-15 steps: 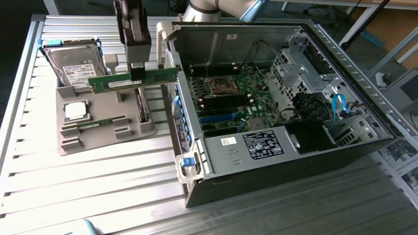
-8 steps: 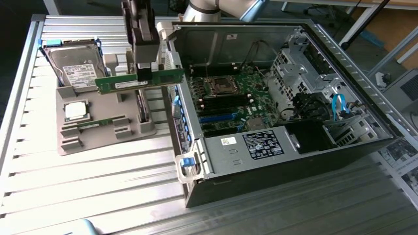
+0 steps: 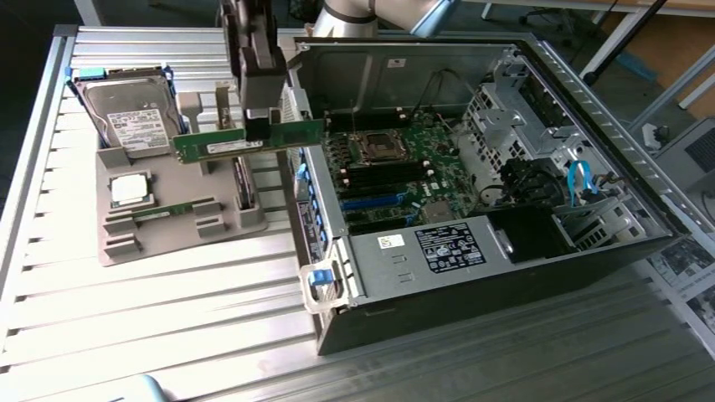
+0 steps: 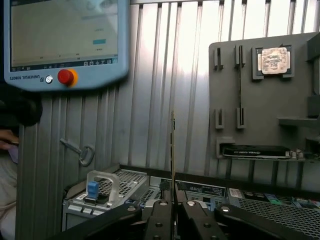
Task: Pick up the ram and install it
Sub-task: 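Pick up the ram and move it above insertion slot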
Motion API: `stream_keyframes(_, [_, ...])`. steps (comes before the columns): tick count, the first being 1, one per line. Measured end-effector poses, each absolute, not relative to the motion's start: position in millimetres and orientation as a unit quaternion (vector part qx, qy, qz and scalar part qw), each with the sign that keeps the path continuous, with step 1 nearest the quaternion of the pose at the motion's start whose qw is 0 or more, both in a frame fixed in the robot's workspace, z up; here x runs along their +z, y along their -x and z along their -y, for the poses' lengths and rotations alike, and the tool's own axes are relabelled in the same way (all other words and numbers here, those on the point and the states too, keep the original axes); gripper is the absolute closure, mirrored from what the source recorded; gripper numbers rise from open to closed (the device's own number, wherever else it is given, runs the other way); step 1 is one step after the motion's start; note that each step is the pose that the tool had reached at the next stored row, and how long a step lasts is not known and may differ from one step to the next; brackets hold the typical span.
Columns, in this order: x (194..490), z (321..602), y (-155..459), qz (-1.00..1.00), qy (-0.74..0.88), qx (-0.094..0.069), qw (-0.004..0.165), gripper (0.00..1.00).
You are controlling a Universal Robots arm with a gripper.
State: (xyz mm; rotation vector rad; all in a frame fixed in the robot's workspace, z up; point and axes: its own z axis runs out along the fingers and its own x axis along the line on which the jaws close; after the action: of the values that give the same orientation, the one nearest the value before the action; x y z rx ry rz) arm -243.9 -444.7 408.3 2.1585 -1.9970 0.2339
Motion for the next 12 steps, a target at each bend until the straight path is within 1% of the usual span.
stream_keyframes(12, [408,445,230,0.673,-0.726,0.09,0.108,0.87])
